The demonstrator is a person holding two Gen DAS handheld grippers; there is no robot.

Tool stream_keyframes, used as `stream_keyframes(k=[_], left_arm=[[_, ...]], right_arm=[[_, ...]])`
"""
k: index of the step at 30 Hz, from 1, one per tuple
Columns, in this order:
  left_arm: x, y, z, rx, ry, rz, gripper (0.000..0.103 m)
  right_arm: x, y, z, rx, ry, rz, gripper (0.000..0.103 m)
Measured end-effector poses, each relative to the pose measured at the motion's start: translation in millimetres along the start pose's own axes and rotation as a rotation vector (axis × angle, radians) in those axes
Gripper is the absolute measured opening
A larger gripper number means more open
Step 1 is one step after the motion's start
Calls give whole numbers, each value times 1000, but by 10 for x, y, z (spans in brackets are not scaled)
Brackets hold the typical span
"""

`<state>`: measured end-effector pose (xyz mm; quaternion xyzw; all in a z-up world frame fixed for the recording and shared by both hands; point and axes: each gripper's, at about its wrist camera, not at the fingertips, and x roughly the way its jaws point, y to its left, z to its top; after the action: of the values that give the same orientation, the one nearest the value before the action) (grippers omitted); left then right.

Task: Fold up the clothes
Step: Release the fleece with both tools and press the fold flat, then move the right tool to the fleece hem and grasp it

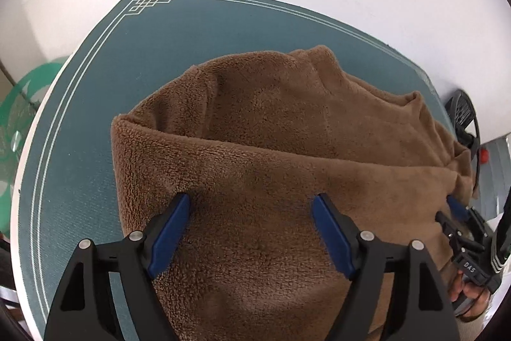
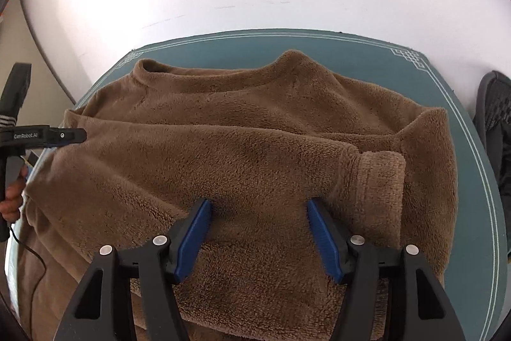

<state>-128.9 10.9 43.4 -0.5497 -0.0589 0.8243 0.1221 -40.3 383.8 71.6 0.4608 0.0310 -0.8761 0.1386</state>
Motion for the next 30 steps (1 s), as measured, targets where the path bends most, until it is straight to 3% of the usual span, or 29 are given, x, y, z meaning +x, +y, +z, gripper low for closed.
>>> stream_keyframes(k=[3, 5, 7, 13, 19, 23, 30], left_arm=[[-75, -31, -59, 4, 8, -1, 82], [-226, -51, -145, 5, 5, -40, 82], [-407, -84, -242, 12, -8, -69, 82], [-1170, -310, -668, 104, -92, -107, 82], [-1851, -403, -1160, 172, -192, -120, 82], [-2289, -464, -1494, 219, -256, -126, 82], [-2262, -468, -2344, 324, -239, -35, 84]], right_arm=[[11, 28, 15, 3, -8, 15, 68], [-138, -33, 0, 42, -12, 59, 68], [-420, -81, -25, 69, -55, 113, 68], [-1562, 14, -204, -18, -271, 117, 68], [-2734, 205, -702, -117, -539, 35, 69], [-3282, 354, -1158, -185, -679, -61, 78], [-3526, 477, -2075, -188, -641, -92, 78]])
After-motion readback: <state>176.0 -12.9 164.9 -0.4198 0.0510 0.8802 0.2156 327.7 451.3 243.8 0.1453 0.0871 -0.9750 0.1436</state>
